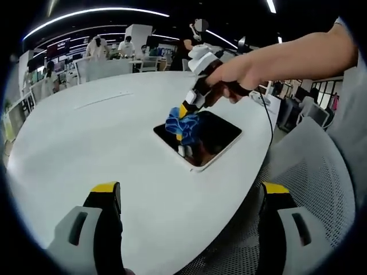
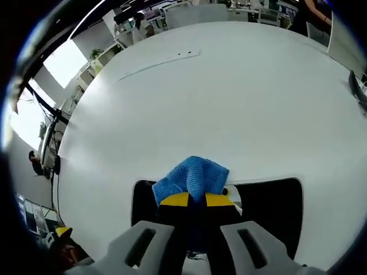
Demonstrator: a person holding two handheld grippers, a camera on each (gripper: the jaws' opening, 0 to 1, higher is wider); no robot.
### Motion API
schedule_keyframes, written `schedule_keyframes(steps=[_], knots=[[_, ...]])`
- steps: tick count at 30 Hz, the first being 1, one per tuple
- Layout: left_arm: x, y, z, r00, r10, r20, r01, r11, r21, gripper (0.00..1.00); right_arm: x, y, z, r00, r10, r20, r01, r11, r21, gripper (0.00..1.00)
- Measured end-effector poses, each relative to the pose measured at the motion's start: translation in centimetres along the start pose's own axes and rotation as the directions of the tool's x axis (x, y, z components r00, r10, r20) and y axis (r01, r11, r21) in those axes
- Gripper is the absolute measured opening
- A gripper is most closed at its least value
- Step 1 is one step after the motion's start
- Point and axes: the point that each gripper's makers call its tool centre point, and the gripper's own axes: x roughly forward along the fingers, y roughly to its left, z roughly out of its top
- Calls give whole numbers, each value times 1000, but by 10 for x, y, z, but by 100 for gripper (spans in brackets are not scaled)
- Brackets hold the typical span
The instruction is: Wipe the mirror surface with the cleaning cloth until all visible marks leave the cleaned area.
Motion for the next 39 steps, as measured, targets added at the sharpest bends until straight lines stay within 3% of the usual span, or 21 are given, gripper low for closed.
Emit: schedule_keyframes(steps=[13,23,27,31,35,39], knots=[[0,2,-1,1000,5,-10,-5,1000,-9,99,15,47,5,998,58,-17,-59,997,-48,2],[3,1,-5,1000,-2,-27,2,1000,-10,99,16,49,6,998,53,-16,-54,997,-50,2],[3,0,-2,1000,-4,-15,4,1000,9,99,23,58,13,995,96,-17,-97,995,-31,2],[2,3,-2,1000,7,-15,-7,1000,-7,99,25,64,12,995,101,-20,-102,992,-75,2],[4,1,-3,1000,-6,-21,6,1000,2,99,23,61,11,992,126,-7,-126,992,-12,2],[4,2,-4,1000,-5,-22,4,1000,-5,99,19,64,7,992,125,-10,-125,990,-57,2]])
